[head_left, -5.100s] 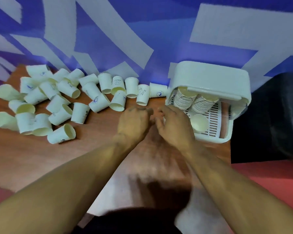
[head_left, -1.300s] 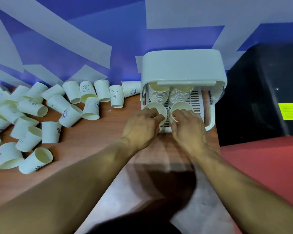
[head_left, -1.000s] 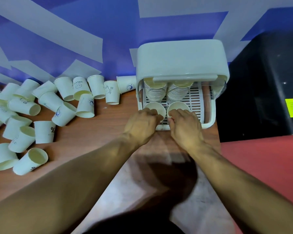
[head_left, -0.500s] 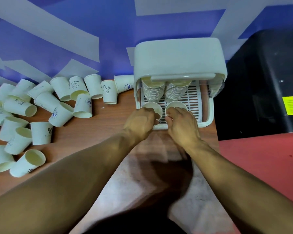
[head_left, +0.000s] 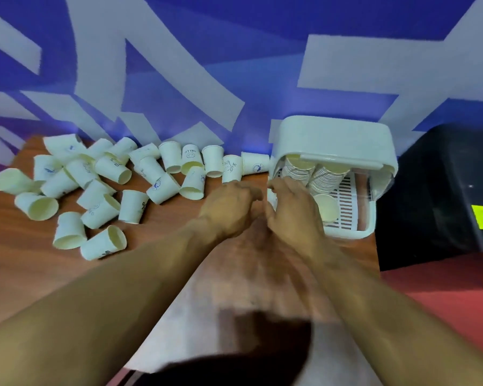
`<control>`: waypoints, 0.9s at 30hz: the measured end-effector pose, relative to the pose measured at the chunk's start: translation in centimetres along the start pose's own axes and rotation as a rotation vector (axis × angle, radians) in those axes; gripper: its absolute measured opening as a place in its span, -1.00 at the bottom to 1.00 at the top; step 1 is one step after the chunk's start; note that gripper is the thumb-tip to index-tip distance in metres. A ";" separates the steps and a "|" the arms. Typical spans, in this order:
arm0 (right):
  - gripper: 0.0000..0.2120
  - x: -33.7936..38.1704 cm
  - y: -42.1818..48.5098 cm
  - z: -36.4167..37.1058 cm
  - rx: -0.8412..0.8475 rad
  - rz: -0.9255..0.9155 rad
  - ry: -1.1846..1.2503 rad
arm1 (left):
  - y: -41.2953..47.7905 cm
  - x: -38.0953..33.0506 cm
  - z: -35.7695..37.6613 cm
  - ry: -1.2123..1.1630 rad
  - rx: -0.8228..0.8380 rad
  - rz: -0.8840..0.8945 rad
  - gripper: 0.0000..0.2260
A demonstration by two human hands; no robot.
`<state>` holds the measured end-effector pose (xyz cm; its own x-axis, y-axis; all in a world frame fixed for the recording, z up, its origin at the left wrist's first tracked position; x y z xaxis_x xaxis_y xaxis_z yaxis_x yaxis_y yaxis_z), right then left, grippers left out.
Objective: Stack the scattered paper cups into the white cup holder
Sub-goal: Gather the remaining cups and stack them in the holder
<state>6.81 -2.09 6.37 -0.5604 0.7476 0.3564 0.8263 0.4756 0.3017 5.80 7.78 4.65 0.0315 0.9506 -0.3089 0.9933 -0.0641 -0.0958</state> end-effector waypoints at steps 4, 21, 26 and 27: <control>-0.70 6.5 0.9 2.4 0.141 -0.118 0.008 | -4.5 6.0 -2.7 0.036 -0.027 -0.135 -0.70; -0.63 35.1 10.0 16.3 0.373 -0.453 0.042 | -18.6 37.7 -10.1 -0.075 -0.149 -0.621 -0.71; -0.68 41.1 13.9 23.0 0.435 -0.432 0.068 | -18.9 46.4 -10.8 -0.101 -0.151 -0.642 -0.73; -0.69 42.2 14.6 24.6 0.454 -0.417 0.078 | -19.0 48.6 -11.0 -0.122 -0.158 -0.662 -0.71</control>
<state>-3.43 47.79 4.09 -0.8295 0.4282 0.3586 0.4687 0.8829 0.0298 -10.30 58.57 1.89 -0.5906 0.7328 -0.3378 0.8037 0.5718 -0.1647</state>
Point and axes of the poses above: each hand's wrist, its own y-axis towards the middle knuckle, its own z-axis out of the palm, x = y × z, the point moved 10 cm from there along y, towards the middle knuckle, and after that the axes turned 9 degrees about -z, right-handed, at the moved point
